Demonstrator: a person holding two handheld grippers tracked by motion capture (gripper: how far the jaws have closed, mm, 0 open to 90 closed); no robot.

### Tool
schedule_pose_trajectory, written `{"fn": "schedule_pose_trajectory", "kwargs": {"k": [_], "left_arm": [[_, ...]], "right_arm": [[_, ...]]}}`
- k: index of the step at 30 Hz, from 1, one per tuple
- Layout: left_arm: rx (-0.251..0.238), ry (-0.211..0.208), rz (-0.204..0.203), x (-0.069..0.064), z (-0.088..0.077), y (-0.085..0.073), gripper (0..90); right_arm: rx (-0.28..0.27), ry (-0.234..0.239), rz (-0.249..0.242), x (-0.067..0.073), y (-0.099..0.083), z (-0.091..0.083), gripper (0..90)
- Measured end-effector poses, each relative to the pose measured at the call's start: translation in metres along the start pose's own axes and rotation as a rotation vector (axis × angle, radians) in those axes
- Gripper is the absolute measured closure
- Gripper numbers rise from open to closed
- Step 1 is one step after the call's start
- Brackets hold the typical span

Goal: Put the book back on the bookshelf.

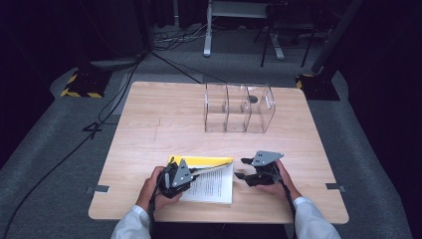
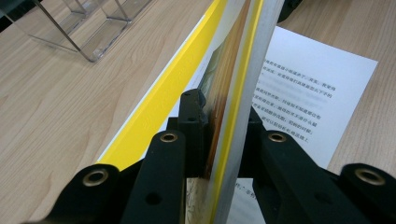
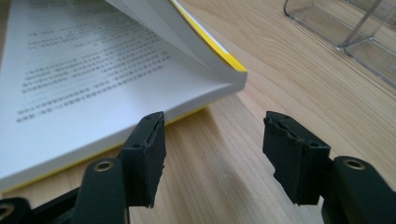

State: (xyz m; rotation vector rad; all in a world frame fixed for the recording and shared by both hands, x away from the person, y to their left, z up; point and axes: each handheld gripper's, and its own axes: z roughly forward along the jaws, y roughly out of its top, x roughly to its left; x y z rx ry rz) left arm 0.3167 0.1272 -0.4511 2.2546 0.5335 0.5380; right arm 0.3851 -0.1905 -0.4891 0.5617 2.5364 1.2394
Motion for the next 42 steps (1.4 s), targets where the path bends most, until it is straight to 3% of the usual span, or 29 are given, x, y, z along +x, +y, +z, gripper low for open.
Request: {"fn": "schedule_pose_trajectory", "kwargs": {"k": [2, 4, 12, 15, 22, 29, 33, 36, 39, 42], "left_arm": [[-0.002, 0.000, -0.003, 0.000, 0.000, 0.000, 78.4], [-0.006, 0.001, -0.009, 0.000, -0.001, 0.000, 78.4], [-0.010, -0.001, -0.010, 0.001, -0.001, 0.000, 78.5], [-0.014, -0.001, -0.011, 0.001, -0.001, -0.001, 78.5], [-0.028, -0.019, -0.034, 0.003, -0.003, -0.003, 77.9], [-0.032, -0.050, -0.086, 0.004, -0.011, -0.011, 76.3], [-0.037, -0.044, -0.109, 0.001, -0.015, -0.015, 74.4], [-0.050, -0.048, -0.123, 0.001, -0.015, -0.017, 74.4], [-0.060, -0.033, -0.122, -0.003, -0.004, -0.014, 74.4], [-0.084, -0.049, -0.115, -0.003, 0.005, -0.004, 74.4]], "right_arm": [[0.003, 0.011, 0.000, 0.002, 0.001, 0.002, 40.6], [0.030, -0.012, -0.018, 0.003, 0.001, 0.004, 41.1], [0.059, -0.038, 0.008, -0.002, 0.000, 0.009, 41.8], [0.088, -0.035, -0.019, -0.001, 0.000, 0.016, 40.9], [0.034, 0.009, 0.023, -0.002, 0.002, 0.020, 42.1], [-0.106, 0.025, 0.051, 0.002, 0.011, 0.007, 47.2], [-0.162, 0.035, 0.064, 0.005, 0.023, 0.002, 47.5], [-0.166, 0.051, 0.066, 0.009, 0.027, 0.003, 48.2], [-0.156, 0.076, 0.047, 0.015, 0.031, 0.006, 46.7], [-0.166, 0.028, 0.034, 0.018, 0.033, 0.004, 46.7]]}}
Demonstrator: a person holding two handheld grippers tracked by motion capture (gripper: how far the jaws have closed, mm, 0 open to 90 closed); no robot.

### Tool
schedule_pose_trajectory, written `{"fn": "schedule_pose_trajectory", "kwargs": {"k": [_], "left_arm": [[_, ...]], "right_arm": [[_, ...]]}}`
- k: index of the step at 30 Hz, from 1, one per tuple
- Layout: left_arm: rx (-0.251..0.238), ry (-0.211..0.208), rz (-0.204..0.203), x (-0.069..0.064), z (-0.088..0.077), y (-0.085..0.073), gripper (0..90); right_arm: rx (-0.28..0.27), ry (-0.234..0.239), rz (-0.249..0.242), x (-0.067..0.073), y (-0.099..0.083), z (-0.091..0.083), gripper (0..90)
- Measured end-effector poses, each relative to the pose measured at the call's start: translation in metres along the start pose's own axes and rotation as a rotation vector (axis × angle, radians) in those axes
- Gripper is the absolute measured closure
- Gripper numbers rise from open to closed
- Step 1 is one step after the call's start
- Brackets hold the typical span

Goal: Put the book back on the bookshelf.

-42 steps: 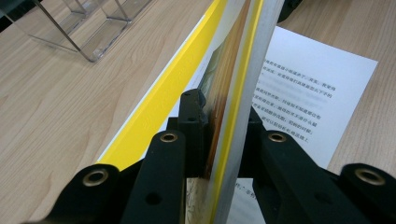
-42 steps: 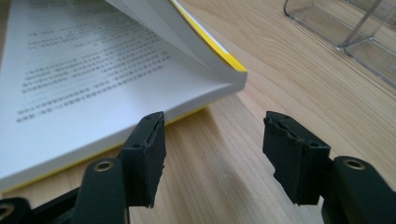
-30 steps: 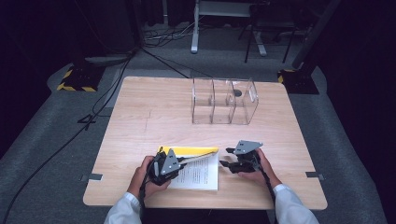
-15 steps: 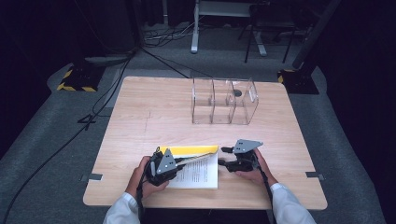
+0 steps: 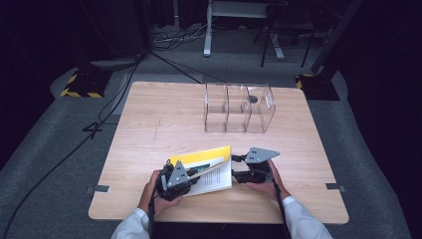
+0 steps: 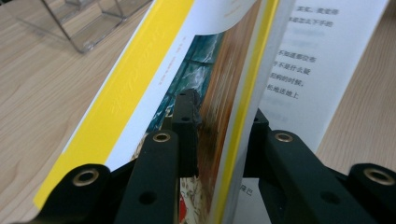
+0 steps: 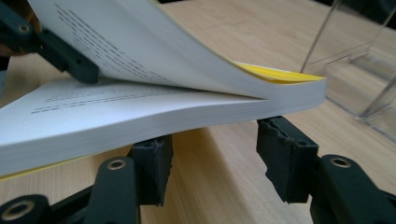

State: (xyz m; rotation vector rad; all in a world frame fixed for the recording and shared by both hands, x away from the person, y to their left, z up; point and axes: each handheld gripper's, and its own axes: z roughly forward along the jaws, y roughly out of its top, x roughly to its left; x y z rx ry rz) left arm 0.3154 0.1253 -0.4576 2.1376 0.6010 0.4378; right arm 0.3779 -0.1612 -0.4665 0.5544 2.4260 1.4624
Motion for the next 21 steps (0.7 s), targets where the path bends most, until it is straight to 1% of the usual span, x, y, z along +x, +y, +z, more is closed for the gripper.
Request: {"fn": "schedule_pose_trajectory", "kwargs": {"k": [1, 3, 5, 6, 8, 9, 10, 11, 12, 13, 14, 15, 16, 17, 19, 20, 21], "left_arm": [[0.000, 0.000, 0.000, 0.000, 0.000, 0.000, 74.4], [-0.011, -0.009, 0.015, -0.001, 0.006, 0.008, 74.4], [-0.022, -0.015, 0.018, -0.002, 0.011, 0.014, 74.5], [-0.030, -0.018, 0.013, -0.002, 0.014, 0.016, 74.5], [-0.037, -0.022, 0.012, -0.003, 0.020, 0.021, 74.5], [-0.038, -0.030, 0.010, -0.004, 0.024, 0.023, 75.1], [-0.015, -0.046, 0.032, -0.007, 0.030, 0.024, 76.9], [0.020, -0.036, 0.074, -0.017, 0.039, 0.024, 77.8], [0.043, -0.036, 0.096, -0.021, 0.044, 0.024, 77.9], [0.061, -0.036, 0.102, -0.025, 0.048, 0.024, 79.5], [0.061, -0.036, 0.102, -0.025, 0.048, 0.024, 81.8], [0.063, -0.011, 0.109, -0.027, 0.048, 0.025, 81.8], [0.068, -0.003, 0.115, -0.026, 0.047, 0.027, 82.4], [0.076, 0.001, 0.127, -0.026, 0.046, 0.029, 82.3], [0.067, 0.006, 0.137, -0.027, 0.044, 0.029, 82.3], [0.072, 0.005, 0.142, -0.027, 0.042, 0.028, 82.3], [0.072, 0.004, 0.150, -0.027, 0.041, 0.028, 82.4]], "right_arm": [[0.000, 0.000, 0.000, 0.000, 0.000, 0.000, 46.7], [-0.034, -0.013, 0.017, -0.003, 0.001, -0.006, 46.8], [-0.059, -0.023, 0.020, -0.006, 0.003, -0.015, 46.8], [-0.074, -0.026, 0.024, -0.007, 0.004, -0.019, 46.8], [-0.113, -0.028, 0.028, -0.009, 0.007, -0.028, 46.8], [-0.141, -0.020, 0.026, -0.009, 0.009, -0.034, 46.6], [-0.172, 0.004, 0.032, -0.010, 0.012, -0.039, 46.2], [-0.198, 0.014, 0.029, -0.010, 0.016, -0.045, 46.6], [-0.181, -0.020, 0.015, -0.008, 0.020, -0.046, 49.4], [-0.160, -0.040, 0.009, -0.007, 0.020, -0.045, 49.0], [-0.142, -0.043, 0.003, -0.007, 0.018, -0.042, 49.4], [-0.142, -0.043, 0.003, -0.007, 0.018, -0.042, 49.4], [-0.132, -0.016, 0.022, -0.008, 0.012, -0.039, 48.9], [-0.120, -0.008, 0.033, -0.009, 0.011, -0.038, 47.6], [-0.114, -0.017, 0.022, -0.011, 0.012, -0.043, 46.8], [-0.111, -0.020, 0.017, -0.012, 0.012, -0.046, 46.1], [-0.106, -0.036, 0.011, -0.013, 0.012, -0.049, 46.3]]}}
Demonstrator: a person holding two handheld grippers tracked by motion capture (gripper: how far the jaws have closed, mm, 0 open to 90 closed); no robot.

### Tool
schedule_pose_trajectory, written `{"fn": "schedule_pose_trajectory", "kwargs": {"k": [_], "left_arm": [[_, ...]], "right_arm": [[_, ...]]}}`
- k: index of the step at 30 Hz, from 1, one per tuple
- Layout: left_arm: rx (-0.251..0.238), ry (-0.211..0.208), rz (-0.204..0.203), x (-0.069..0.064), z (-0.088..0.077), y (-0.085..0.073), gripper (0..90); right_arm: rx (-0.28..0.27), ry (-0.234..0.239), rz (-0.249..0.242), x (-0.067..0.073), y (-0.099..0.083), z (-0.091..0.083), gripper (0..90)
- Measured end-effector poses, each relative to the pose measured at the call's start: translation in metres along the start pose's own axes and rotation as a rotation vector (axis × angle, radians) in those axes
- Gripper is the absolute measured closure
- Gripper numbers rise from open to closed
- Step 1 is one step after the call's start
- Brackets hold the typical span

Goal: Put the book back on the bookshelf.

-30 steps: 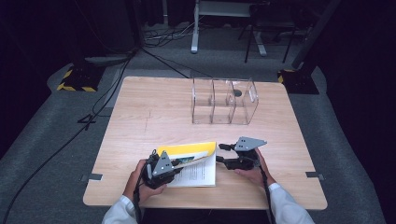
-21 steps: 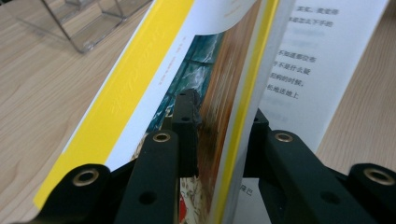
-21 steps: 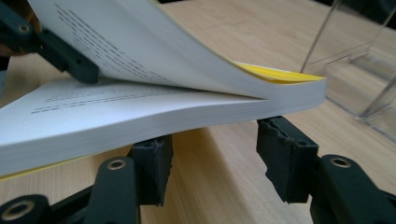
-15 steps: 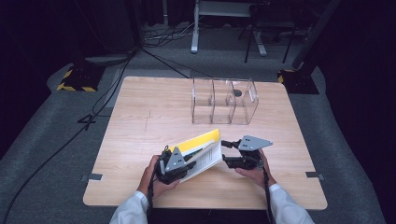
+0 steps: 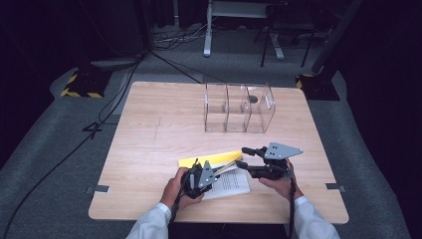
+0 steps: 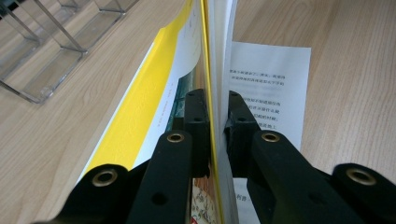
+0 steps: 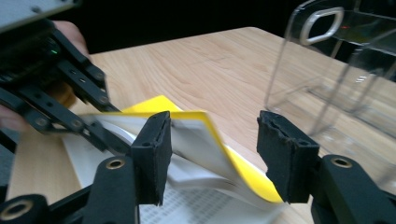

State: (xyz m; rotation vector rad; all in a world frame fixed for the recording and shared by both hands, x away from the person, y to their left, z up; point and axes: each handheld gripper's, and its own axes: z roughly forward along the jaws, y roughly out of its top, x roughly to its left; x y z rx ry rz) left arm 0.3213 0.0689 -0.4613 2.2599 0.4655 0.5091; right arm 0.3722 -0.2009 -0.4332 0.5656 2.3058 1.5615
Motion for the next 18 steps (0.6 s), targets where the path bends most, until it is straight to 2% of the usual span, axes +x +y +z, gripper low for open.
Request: {"fn": "schedule_pose_trajectory", "kwargs": {"k": [1, 3, 4, 5, 7, 9, 11, 13, 16, 17, 18], "left_arm": [[-0.008, -0.004, -0.002, 0.000, -0.003, -0.001, 82.5], [-0.027, -0.007, -0.001, 0.002, -0.006, -0.003, 82.6], [-0.027, -0.007, -0.001, 0.002, -0.006, -0.003, 82.7], [-0.049, -0.019, -0.008, 0.004, -0.012, -0.006, 82.7], [-0.055, -0.016, -0.014, 0.006, -0.015, -0.007, 82.8], [-0.067, -0.013, -0.015, 0.007, -0.018, -0.009, 82.7], [-0.089, -0.009, -0.014, 0.008, -0.022, -0.010, 82.9], [-0.104, -0.001, -0.015, 0.009, -0.027, -0.011, 82.9], [-0.125, -0.003, -0.020, 0.011, -0.032, -0.014, 82.9], [-0.145, -0.007, -0.026, 0.012, -0.037, -0.016, 82.8], [-0.153, -0.002, -0.024, 0.013, -0.038, -0.016, 82.9]], "right_arm": [[0.023, -0.020, -0.008, -0.005, -0.004, -0.005, 46.1], [0.055, -0.042, 0.008, -0.013, -0.010, -0.009, 45.5], [0.093, -0.055, 0.012, -0.019, -0.015, -0.009, 44.9], [0.155, -0.069, 0.004, -0.024, -0.021, -0.007, 44.1], [0.222, -0.102, -0.002, -0.030, -0.031, -0.001, 44.2], [0.278, -0.081, 0.011, -0.035, -0.039, 0.007, 43.3], [0.339, -0.087, -0.022, -0.034, -0.047, 0.019, 43.1], [0.343, -0.054, -0.007, -0.034, -0.049, 0.025, 44.3], [0.333, -0.051, -0.002, -0.033, -0.050, 0.027, 43.4], [0.298, -0.020, 0.027, -0.036, -0.049, 0.026, 42.8], [0.305, -0.024, 0.026, -0.037, -0.049, 0.026, 42.4]]}}
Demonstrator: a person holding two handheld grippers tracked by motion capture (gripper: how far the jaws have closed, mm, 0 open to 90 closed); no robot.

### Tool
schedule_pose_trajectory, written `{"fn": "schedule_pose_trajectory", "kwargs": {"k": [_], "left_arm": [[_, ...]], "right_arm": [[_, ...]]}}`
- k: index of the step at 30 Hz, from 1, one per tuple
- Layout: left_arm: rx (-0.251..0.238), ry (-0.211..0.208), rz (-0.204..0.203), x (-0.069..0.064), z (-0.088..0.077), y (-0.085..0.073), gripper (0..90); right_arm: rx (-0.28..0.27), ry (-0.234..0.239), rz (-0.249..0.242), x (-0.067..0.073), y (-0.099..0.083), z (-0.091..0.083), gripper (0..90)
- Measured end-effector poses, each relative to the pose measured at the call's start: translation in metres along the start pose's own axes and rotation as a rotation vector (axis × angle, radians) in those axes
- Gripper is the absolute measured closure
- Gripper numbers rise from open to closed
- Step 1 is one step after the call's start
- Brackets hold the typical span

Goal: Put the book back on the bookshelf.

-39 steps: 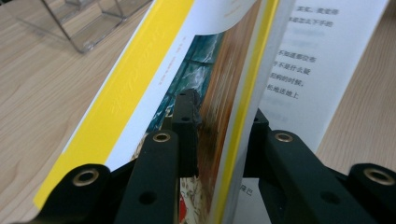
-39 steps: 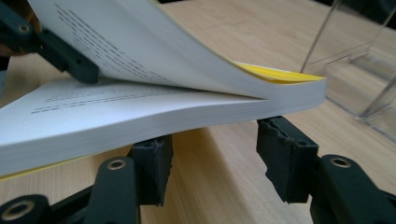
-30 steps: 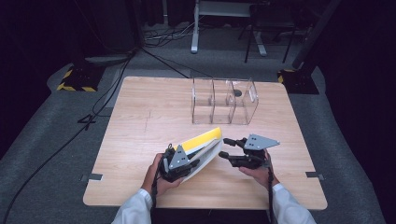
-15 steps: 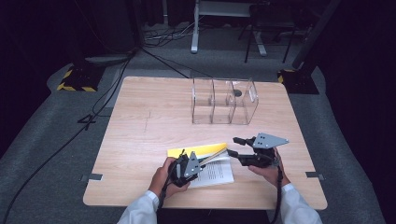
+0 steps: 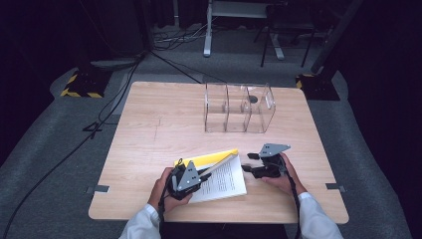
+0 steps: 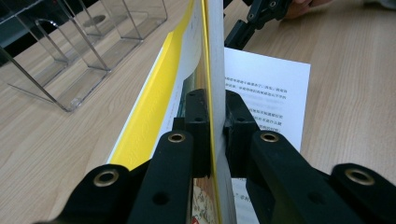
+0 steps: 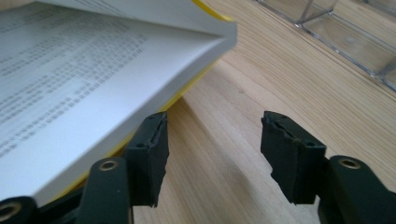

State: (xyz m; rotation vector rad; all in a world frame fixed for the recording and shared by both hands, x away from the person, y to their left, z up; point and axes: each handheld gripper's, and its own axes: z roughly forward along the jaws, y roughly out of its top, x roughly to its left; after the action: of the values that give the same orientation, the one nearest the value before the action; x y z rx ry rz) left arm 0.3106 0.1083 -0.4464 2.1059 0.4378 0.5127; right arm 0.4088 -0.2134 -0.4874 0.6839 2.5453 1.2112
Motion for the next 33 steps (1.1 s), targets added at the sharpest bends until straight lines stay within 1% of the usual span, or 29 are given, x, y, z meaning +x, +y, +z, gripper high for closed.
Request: {"fn": "schedule_pose_trajectory", "kwargs": {"k": [2, 3, 4, 5, 6, 7, 8, 9, 10, 11, 12, 13, 14, 16, 17, 18, 19, 20, 21, 22, 23, 25, 27, 28, 30, 33], "left_arm": [[-0.014, 0.003, -0.004, 0.001, -0.004, 0.001, 82.9], [-0.014, 0.003, -0.004, 0.001, -0.004, 0.001, 82.9], [-0.036, 0.006, -0.014, 0.003, -0.006, 0.002, 82.9], [-0.048, 0.000, -0.027, 0.003, -0.007, 0.002, 82.9], [-0.057, -0.003, -0.030, 0.004, -0.007, 0.001, 82.8], [-0.058, -0.012, -0.022, 0.003, -0.007, 0.002, 82.8], [-0.057, -0.018, -0.022, 0.002, -0.006, 0.002, 82.7], [-0.053, -0.023, -0.011, 0.001, -0.004, 0.002, 82.6], [-0.048, -0.031, -0.005, -0.001, -0.003, 0.002, 82.6], [-0.054, -0.049, -0.013, -0.001, -0.001, 0.002, 82.3], [-0.059, -0.059, -0.023, -0.002, 0.000, 0.002, 82.3], [-0.059, -0.064, -0.017, -0.002, 0.001, 0.002, 82.0], [-0.059, -0.064, -0.017, -0.002, 0.001, 0.002, 81.8], [-0.055, -0.072, -0.015, -0.005, 0.004, 0.003, 80.8], [-0.055, -0.083, -0.016, -0.006, 0.007, 0.003, 80.6], [-0.055, -0.085, -0.014, -0.007, 0.008, 0.004, 80.5], [-0.063, -0.087, -0.021, -0.008, 0.010, 0.005, 80.1], [-0.073, -0.085, -0.019, -0.007, 0.011, 0.006, 80.0], [-0.084, -0.089, -0.027, -0.007, 0.011, 0.007, 79.9], [-0.103, -0.089, -0.035, -0.007, 0.012, 0.009, 80.0], [-0.113, -0.091, -0.030, -0.007, 0.013, 0.010, 80.0], [-0.140, -0.095, -0.022, -0.007, 0.014, 0.014, 80.1], [-0.176, -0.108, -0.026, -0.007, 0.016, 0.019, 80.1], [-0.176, -0.108, -0.026, -0.007, 0.016, 0.019, 79.9], [-0.201, -0.126, -0.044, -0.007, 0.018, 0.021, 79.7], [-0.210, -0.127, -0.048, -0.008, 0.018, 0.020, 79.3]], "right_arm": [[0.038, -0.037, -0.014, 0.001, 0.000, 0.003, 42.3], [0.058, -0.043, -0.021, 0.001, -0.002, 0.005, 41.7], [0.058, -0.043, -0.021, 0.001, -0.002, 0.005, 41.7], [0.064, -0.023, -0.014, 0.001, -0.003, 0.008, 41.2], [0.063, -0.015, -0.016, 0.002, -0.003, 0.010, 40.9], [0.049, 0.000, -0.024, 0.004, -0.002, 0.010, 40.3], [0.022, 0.020, -0.034, 0.007, -0.001, 0.010, 40.2], [-0.030, 0.039, -0.030, 0.011, 0.003, 0.007, 42.4], [-0.030, 0.039, -0.030, 0.011, 0.003, 0.007, 42.4], [-0.086, 0.038, -0.025, 0.013, 0.006, 0.002, 43.8], [-0.114, 0.053, -0.013, 0.013, 0.007, 0.000, 43.9], [-0.148, 0.076, 0.000, 0.013, 0.008, -0.003, 44.4], [-0.162, 0.087, 0.001, 0.015, 0.010, -0.005, 44.4], [-0.183, 0.103, -0.030, 0.022, 0.015, -0.007, 44.4], [-0.186, 0.098, -0.047, 0.026, 0.018, -0.008, 44.4], [-0.188, 0.089, -0.059, 0.030, 0.021, -0.008, 44.3], [-0.192, 0.081, -0.064, 0.032, 0.023, -0.008, 44.4], [-0.202, 0.070, -0.065, 0.034, 0.024, -0.009, 44.5], [-0.220, 0.059, -0.058, 0.033, 0.026, -0.011, 44.5], [-0.229, 0.058, -0.045, 0.032, 0.026, -0.012, 44.4], [-0.249, 0.058, -0.028, 0.030, 0.026, -0.015, 44.5], [-0.273, 0.042, -0.022, 0.029, 0.028, -0.022, 44.6], [-0.294, 0.024, -0.024, 0.029, 0.029, -0.027, 45.0], [-0.294, 0.024, -0.024, 0.029, 0.029, -0.027, 45.0], [-0.319, 0.013, -0.015, 0.027, 0.031, -0.035, 45.1], [-0.322, -0.003, -0.026, 0.027, 0.032, -0.038, 45.3]]}}
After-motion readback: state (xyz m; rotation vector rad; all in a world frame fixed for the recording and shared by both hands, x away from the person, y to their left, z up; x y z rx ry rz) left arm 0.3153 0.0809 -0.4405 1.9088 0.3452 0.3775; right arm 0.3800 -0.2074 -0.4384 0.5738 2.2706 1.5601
